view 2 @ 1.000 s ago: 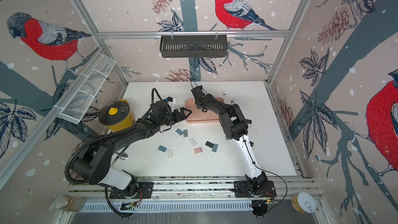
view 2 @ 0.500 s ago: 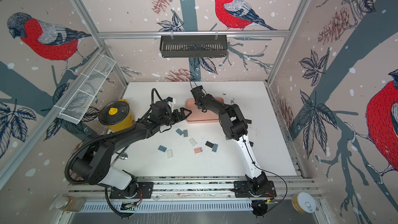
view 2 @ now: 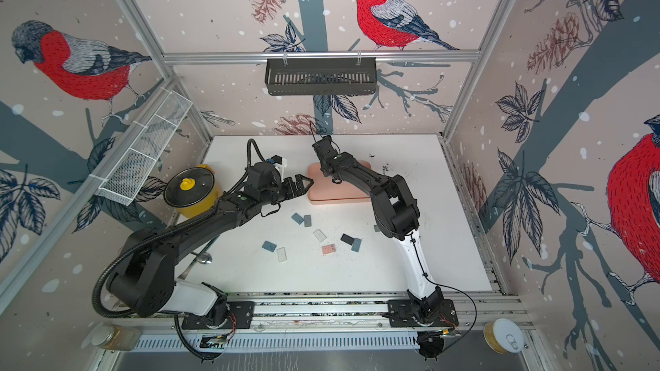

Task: Put the eraser in the storage box
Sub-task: Place the eraser in the storage box, then move the eraser to the center of the board.

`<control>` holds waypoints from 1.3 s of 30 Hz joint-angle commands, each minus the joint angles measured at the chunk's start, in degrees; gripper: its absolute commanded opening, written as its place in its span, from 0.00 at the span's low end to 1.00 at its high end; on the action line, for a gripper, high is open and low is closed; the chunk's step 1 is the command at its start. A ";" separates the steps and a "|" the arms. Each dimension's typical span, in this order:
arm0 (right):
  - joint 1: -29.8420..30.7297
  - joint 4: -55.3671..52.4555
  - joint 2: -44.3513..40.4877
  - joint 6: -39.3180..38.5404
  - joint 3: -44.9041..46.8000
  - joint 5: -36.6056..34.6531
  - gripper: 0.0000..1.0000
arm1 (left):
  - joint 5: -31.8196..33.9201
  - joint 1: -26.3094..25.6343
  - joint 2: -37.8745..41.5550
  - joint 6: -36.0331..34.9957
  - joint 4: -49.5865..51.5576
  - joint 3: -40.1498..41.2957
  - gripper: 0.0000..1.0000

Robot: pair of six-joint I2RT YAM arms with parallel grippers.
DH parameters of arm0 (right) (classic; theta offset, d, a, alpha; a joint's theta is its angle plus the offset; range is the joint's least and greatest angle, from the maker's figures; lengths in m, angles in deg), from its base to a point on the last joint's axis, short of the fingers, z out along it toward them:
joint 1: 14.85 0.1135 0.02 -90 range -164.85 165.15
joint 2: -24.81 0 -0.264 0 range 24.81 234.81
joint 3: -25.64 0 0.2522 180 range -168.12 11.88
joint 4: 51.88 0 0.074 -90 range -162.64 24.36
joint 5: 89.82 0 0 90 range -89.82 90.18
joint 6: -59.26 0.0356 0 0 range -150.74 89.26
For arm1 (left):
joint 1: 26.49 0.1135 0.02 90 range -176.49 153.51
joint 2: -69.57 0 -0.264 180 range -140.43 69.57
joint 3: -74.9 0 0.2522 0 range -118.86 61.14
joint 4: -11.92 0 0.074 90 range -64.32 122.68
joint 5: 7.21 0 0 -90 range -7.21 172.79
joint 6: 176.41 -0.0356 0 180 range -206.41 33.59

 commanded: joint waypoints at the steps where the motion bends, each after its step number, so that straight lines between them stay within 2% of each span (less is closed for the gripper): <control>1: 0.44 2.94 -4.42 1.82 4.44 1.83 0.56 | 6.02 0.46 1.26 -3.72 8.68 -2.08 0.98; 6: 0.75 6.23 -13.29 2.58 13.70 3.58 0.65 | 12.88 0.52 3.54 -5.24 16.82 -3.58 0.98; 10: 1.69 8.05 -20.04 2.16 20.30 4.08 0.81 | 19.01 0.64 5.39 -4.09 23.84 -3.10 0.98; 15: 4.03 9.72 -26.29 1.33 27.52 4.52 0.99 | 23.20 0.68 5.22 -4.00 31.38 -1.37 0.98; 19: 6.09 10.36 -29.22 1.14 31.72 4.26 0.99 | 22.96 0.68 5.08 -0.83 34.25 2.05 0.97; 22: 7.41 10.07 -30.47 1.19 33.53 4.03 0.99 | 19.28 0.69 6.96 3.12 32.84 6.76 0.97; 30: 9.10 10.73 -32.83 1.64 37.13 3.51 0.99 | 15.27 0.60 13.81 13.20 28.72 17.16 0.97; 39: 9.02 12.52 -33.18 1.24 39.02 3.61 0.99 | 9.12 0.47 14.74 18.72 24.08 23.10 0.97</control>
